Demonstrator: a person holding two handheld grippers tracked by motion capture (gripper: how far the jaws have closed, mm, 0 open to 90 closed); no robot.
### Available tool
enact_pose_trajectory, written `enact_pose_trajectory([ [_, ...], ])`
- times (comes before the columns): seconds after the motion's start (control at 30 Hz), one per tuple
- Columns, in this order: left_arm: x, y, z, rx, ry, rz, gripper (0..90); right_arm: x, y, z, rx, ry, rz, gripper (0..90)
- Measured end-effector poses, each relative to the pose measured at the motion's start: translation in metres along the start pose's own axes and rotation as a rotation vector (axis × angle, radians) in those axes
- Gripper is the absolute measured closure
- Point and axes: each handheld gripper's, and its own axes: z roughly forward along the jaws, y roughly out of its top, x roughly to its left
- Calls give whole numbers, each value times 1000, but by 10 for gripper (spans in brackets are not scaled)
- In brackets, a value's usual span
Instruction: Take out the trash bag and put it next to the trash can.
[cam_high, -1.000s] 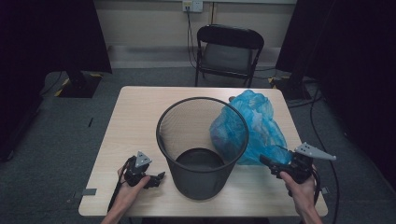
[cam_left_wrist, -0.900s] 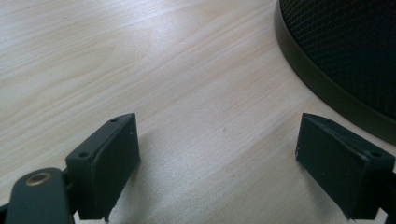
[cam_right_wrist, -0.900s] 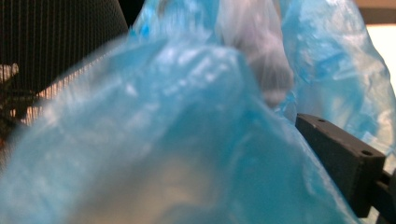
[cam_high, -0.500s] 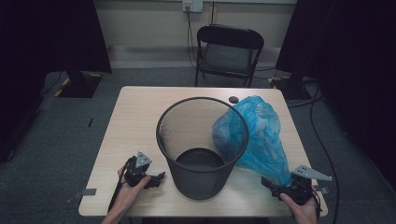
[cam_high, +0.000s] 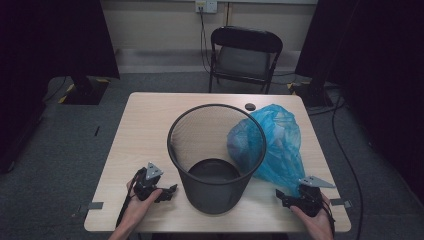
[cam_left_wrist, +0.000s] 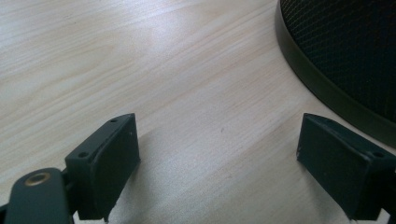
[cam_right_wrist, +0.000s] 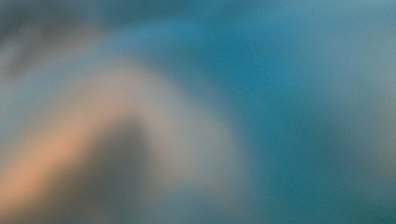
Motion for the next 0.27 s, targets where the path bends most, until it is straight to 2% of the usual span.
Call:
enact_pose_trajectory([
  [0.07,0,0,0,4,1,2,111,1,0,1,2,-10,-11,216],
  [0.27,-1,1,1,6,3,1,100,2,0,1,-1,2,-18,209],
])
